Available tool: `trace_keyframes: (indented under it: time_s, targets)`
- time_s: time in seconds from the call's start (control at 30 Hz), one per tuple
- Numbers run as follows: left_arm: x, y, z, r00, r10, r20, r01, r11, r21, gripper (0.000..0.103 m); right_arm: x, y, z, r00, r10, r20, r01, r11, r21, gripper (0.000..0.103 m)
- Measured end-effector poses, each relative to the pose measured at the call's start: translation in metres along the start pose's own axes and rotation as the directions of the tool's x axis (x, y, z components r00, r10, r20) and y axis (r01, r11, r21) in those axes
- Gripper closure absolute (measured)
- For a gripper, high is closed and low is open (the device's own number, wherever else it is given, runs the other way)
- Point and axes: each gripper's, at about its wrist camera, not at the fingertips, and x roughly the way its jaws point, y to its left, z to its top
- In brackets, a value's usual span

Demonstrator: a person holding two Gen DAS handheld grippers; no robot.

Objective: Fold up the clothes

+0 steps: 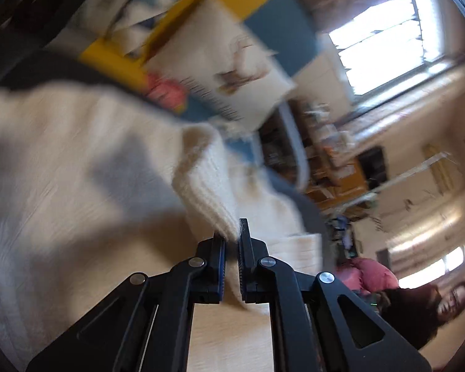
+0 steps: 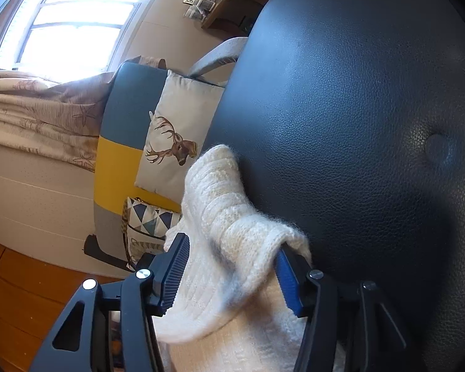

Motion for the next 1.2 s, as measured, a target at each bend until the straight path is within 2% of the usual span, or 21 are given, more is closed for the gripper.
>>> trace_keyframes:
  time_s: [0.07, 0.13, 0.23, 0.33, 0.43, 0.47, 0.53, 0.6, 0.67, 0.7, 0.73, 0.83, 0.87, 0.93, 0.97, 1.03, 1.1, 1.2]
  targets:
    - [0.007, 0.026, -0.011, 0.998, 0.055, -0.018, -0.056, 0.997, -0.051, 0.097, 0.001, 0.0, 0.001, 1.0, -0.001, -0.003, 0.001, 1.0, -0.005, 0.048]
    - [0.001, 0.043, -0.021, 1.0, 0.021, -0.009, -0.022, 0.995, -0.1, 0.097, 0.001, 0.0, 0.001, 1.0, -0.003, -0.008, 0.003, 1.0, -0.005, 0.048]
    - [-0.008, 0.042, -0.028, 0.999, 0.037, 0.008, -0.036, 0.995, -0.091, 0.097, 0.001, -0.001, 0.003, 1.0, 0.004, -0.011, -0.004, 1.0, 0.009, 0.048]
    - [-0.007, 0.036, -0.033, 0.997, 0.08, 0.019, -0.079, 0.995, -0.052, 0.096, 0.0, -0.005, 0.007, 1.0, 0.026, -0.008, -0.025, 0.998, 0.056, 0.048]
    - [-0.005, 0.028, -0.034, 0.993, 0.12, 0.017, -0.119, 0.992, -0.051, 0.096, 0.001, -0.01, 0.014, 0.997, 0.037, -0.07, -0.029, 0.993, 0.114, 0.048]
    - [-0.004, 0.027, -0.033, 0.992, 0.127, 0.015, -0.126, 0.99, -0.055, 0.095, 0.001, -0.01, 0.017, 0.993, 0.046, -0.107, -0.033, 0.992, 0.125, 0.048]
    - [-0.002, 0.025, -0.033, 0.99, 0.141, 0.011, -0.14, 0.988, -0.062, 0.095, 0.0, -0.01, 0.019, 0.976, 0.022, -0.217, 0.01, 0.989, 0.149, 0.047]
    - [-0.003, 0.028, -0.033, 0.992, 0.124, 0.009, -0.123, 0.989, -0.087, 0.095, -0.01, 0.0, 0.02, 0.959, -0.025, -0.282, 0.045, 0.997, 0.063, 0.047]
    - [-0.005, 0.029, -0.032, 0.994, 0.113, 0.004, -0.112, 0.989, -0.101, 0.095, -0.028, 0.026, 0.022, 0.952, -0.149, -0.268, 0.115, 0.984, -0.139, 0.046]
    - [-0.005, 0.029, -0.032, 0.994, 0.11, 0.001, -0.11, 0.989, -0.1, 0.095, -0.035, 0.044, 0.024, 0.953, -0.214, -0.214, 0.154, 0.951, -0.268, 0.046]
    - [-0.004, 0.03, -0.031, 0.994, 0.11, 0.0, -0.11, 0.989, -0.098, 0.095, -0.037, 0.061, 0.026, 0.955, -0.245, -0.167, 0.172, 0.918, -0.358, 0.046]
    - [-0.004, 0.03, -0.031, 0.994, 0.111, 0.003, -0.11, 0.989, -0.099, 0.095, -0.018, 0.104, 0.035, 0.952, -0.282, -0.117, 0.179, 0.827, -0.533, 0.046]
    - [-0.004, 0.031, -0.031, 0.994, 0.11, 0.004, -0.109, 0.989, -0.103, 0.095, -0.001, 0.115, 0.038, 0.94, -0.317, -0.127, 0.193, 0.801, -0.567, 0.046]
    - [-0.005, 0.032, -0.031, 0.994, 0.106, 0.004, -0.105, 0.988, -0.109, 0.095, 0.032, 0.126, 0.046, 0.913, -0.375, -0.158, 0.215, 0.773, -0.597, 0.046]
    - [-0.005, 0.033, -0.032, 0.994, 0.106, 0.003, -0.105, 0.989, -0.109, 0.095, 0.05, 0.128, 0.051, 0.897, -0.409, -0.169, 0.242, 0.773, -0.587, 0.046]
    - [-0.006, 0.034, -0.031, 0.994, 0.107, 0.0, -0.106, 0.989, -0.101, 0.095, 0.074, 0.123, 0.063, 0.869, -0.46, -0.182, 0.3, 0.782, -0.546, 0.045]
    - [-0.005, 0.033, -0.03, 0.994, 0.107, -0.004, -0.107, 0.99, -0.093, 0.094, 0.092, 0.115, 0.073, 0.853, -0.467, -0.234, 0.313, 0.815, -0.487, 0.045]
    - [-0.004, 0.033, -0.03, 0.995, 0.103, -0.005, -0.103, 0.991, -0.083, 0.094, 0.104, 0.108, 0.075, 0.833, -0.481, -0.272, 0.315, 0.818, -0.482, 0.045]
